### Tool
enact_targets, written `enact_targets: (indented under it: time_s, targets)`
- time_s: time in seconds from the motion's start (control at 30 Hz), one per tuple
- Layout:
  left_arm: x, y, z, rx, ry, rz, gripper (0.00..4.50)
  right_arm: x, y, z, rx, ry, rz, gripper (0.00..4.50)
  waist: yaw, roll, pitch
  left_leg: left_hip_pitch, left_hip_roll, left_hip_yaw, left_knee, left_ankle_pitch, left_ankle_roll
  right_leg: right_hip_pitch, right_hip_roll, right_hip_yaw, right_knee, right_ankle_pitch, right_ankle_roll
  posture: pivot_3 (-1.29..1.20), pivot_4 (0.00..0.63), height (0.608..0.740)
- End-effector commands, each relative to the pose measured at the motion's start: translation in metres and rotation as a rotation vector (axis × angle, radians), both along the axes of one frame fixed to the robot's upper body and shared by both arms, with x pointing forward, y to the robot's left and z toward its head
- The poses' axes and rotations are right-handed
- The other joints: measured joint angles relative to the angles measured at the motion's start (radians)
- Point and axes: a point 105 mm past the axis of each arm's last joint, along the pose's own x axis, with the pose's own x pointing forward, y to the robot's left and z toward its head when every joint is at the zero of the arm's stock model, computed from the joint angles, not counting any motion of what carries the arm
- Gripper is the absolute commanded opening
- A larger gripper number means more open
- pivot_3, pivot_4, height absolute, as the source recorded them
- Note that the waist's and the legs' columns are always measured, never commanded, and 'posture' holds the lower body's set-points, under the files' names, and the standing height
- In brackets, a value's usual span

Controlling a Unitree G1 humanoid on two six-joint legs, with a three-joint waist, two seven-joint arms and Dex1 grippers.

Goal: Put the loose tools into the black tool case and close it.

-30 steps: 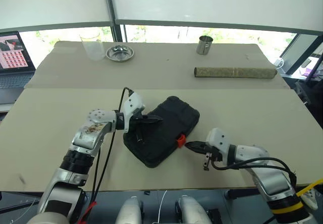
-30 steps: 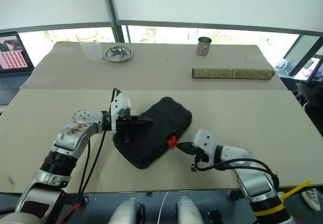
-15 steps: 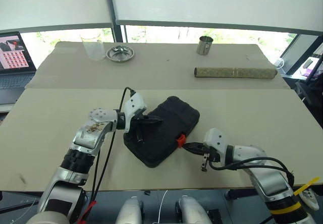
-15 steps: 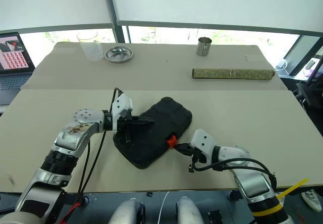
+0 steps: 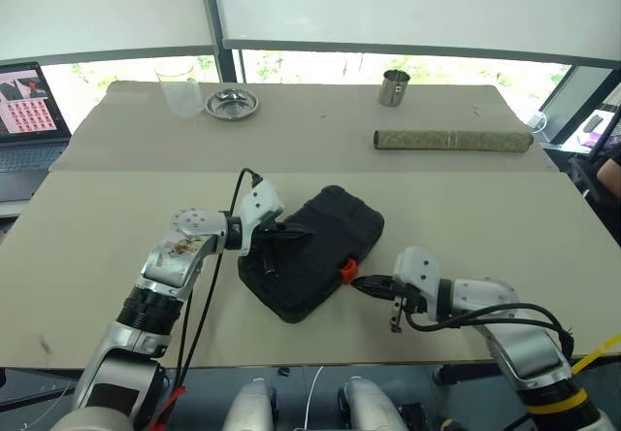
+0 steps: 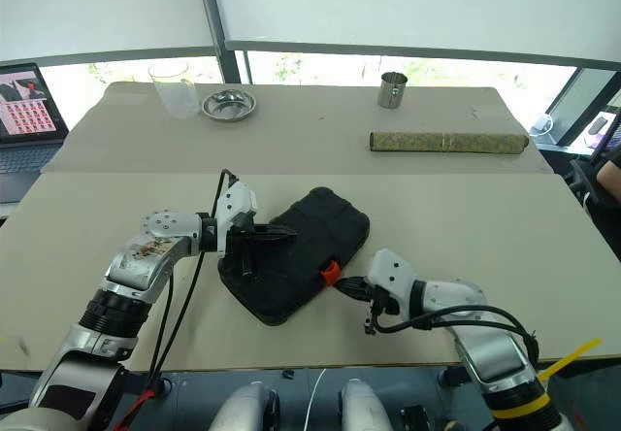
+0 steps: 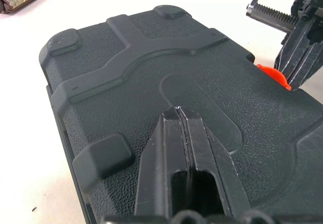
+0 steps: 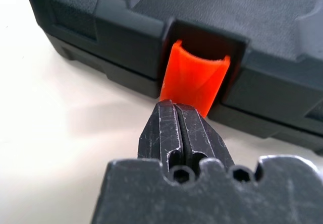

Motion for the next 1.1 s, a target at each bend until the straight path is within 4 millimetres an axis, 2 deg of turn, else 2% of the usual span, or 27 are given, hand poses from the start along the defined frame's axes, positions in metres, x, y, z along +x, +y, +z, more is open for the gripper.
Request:
enact_targets:
  time_s: [0.03,0.3,0.47,0.77,1.1]
  targets:
    - [-0.009,0.001,-0.032,0.051,0.124,-0.001,0.00,0.009,0.007,0.012,0.028,-0.072,0.007,0.03,-0.001,0.000,0.000,0.000,0.000,0.000,0.000,0.000,0.000,0.000,0.000,0.000,0.000,0.000,0.000,0.00,0.150,0.740]
    - [-0.012,0.003,-0.038,0.069,0.159,0.010,0.00,0.021,0.019,0.015,0.068,-0.106,0.012,0.03,-0.005,0.001,0.000,0.001,0.000,0.000,0.000,0.000,0.000,0.000,0.001,0.001,0.001,0.000,0.000,0.00,0.150,0.740]
    - [-0.014,0.007,-0.045,0.096,0.187,0.023,0.00,0.020,0.023,0.019,0.079,-0.111,0.027,0.03,-0.008,0.001,0.000,0.001,0.000,0.000,0.000,0.000,0.000,0.000,0.001,0.001,0.001,0.000,0.000,0.00,0.150,0.740]
    - [-0.015,0.008,-0.046,0.099,0.182,0.023,0.00,-0.002,-0.001,0.004,-0.018,0.010,0.029,0.03,-0.005,0.002,-0.002,0.002,0.000,0.000,-0.001,0.000,0.001,0.001,0.001,0.001,0.000,0.000,0.000,0.00,0.150,0.740]
    - [-0.013,0.005,-0.045,0.099,0.177,0.009,0.00,0.011,0.008,0.014,0.014,-0.064,0.014,0.03,-0.002,0.002,-0.003,0.002,0.000,0.000,-0.001,0.000,0.001,0.001,0.001,0.001,0.000,0.000,0.000,0.00,0.150,0.740]
